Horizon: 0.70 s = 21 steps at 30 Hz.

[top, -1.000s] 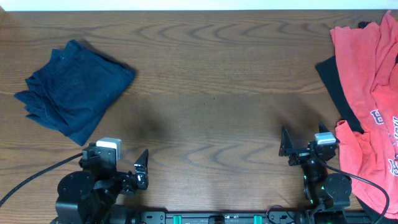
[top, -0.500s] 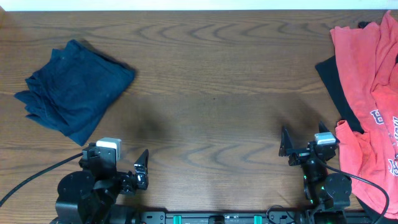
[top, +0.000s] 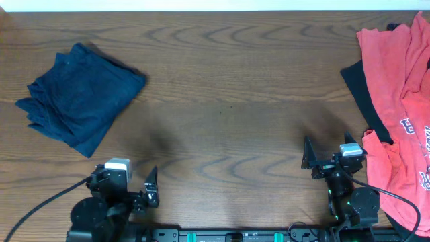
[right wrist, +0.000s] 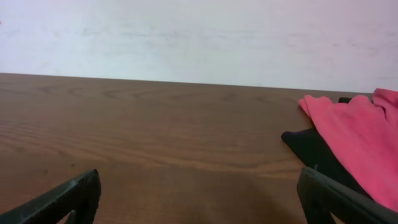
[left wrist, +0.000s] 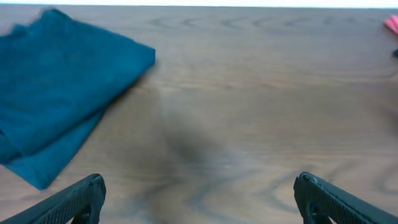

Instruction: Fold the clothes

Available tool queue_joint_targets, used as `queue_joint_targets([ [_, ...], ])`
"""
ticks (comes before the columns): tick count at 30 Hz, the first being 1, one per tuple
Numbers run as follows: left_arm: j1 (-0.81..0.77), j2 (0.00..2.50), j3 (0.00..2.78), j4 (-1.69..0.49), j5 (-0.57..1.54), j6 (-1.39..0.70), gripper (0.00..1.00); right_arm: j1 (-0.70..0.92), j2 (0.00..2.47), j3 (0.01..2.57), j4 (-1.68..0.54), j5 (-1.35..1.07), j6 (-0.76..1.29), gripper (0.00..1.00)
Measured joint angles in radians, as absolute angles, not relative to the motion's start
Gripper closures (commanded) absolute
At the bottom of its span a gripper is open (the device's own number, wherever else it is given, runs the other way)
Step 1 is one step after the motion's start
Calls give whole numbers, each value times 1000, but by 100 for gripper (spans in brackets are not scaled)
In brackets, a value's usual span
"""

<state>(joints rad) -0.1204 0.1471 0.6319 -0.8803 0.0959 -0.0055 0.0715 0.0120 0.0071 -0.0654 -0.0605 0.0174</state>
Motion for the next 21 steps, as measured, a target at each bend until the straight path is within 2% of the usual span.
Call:
queue_joint_targets([
  [7, -98, 19, 370, -585, 41, 1, 2, 72, 12, 7, -65, -60, 17, 1],
  [17, -91, 10, 99, -94, -28, 1, 2, 72, 12, 7, -65, -60, 17, 1],
  [21, -91, 14, 22, -23, -57, 1, 2, 72, 12, 7, -65, -60, 17, 1],
])
